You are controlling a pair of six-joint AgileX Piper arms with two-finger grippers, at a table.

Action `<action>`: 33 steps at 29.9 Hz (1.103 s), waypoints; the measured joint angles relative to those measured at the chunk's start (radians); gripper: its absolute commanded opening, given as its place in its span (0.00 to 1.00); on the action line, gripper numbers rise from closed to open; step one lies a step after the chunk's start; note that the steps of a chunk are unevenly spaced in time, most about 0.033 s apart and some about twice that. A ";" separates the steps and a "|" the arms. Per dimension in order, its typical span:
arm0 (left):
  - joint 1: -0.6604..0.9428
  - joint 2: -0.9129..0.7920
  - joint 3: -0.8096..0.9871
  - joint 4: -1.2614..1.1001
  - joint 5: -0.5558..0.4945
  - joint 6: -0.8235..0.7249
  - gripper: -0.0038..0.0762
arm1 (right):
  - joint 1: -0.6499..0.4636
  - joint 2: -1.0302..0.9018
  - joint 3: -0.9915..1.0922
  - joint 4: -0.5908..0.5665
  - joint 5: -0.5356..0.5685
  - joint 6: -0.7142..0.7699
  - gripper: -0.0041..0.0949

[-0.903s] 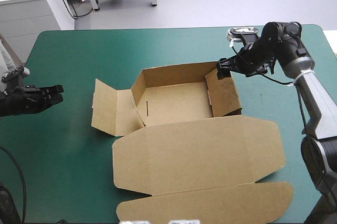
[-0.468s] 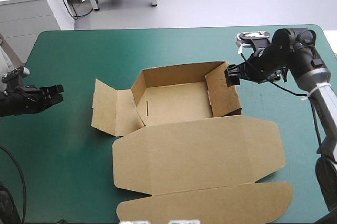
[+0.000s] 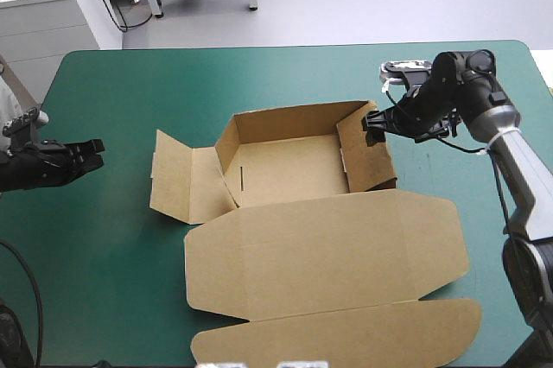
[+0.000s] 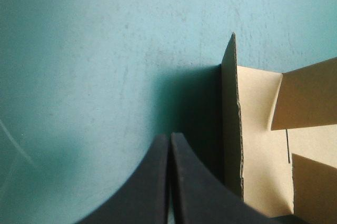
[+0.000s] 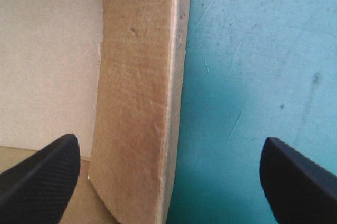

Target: Fold the box

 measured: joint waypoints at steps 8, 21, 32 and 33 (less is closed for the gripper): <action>0.000 0.000 0.000 0.001 0.000 0.000 0.04 | 0.034 0.101 0.001 -0.003 -0.039 0.006 0.88; 0.000 0.000 0.000 0.001 0.001 0.000 0.04 | 0.061 0.158 0.005 -0.054 -0.023 0.024 0.28; 0.000 0.000 0.000 0.001 -0.001 0.000 0.04 | 0.061 0.158 -0.007 -0.071 -0.001 0.002 0.04; 0.000 0.000 0.000 0.001 -0.001 0.000 0.04 | 0.061 0.156 -0.016 -0.071 0.003 0.001 0.04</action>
